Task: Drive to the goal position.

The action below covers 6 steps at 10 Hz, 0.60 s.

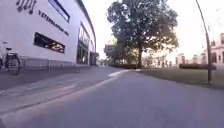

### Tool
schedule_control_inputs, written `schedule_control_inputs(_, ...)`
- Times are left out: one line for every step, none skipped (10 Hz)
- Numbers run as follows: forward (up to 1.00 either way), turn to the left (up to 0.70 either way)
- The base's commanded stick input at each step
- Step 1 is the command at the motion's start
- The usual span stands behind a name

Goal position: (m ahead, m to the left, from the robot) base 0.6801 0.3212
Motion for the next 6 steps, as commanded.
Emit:
schedule_control_inputs(0.50, 0.31)
schedule_control_inputs(0.50, 0.36)
schedule_control_inputs(0.50, 0.41)
schedule_control_inputs(0.50, 0.46)
schedule_control_inputs(0.50, 0.49)
schedule_control_inputs(0.50, 0.39)
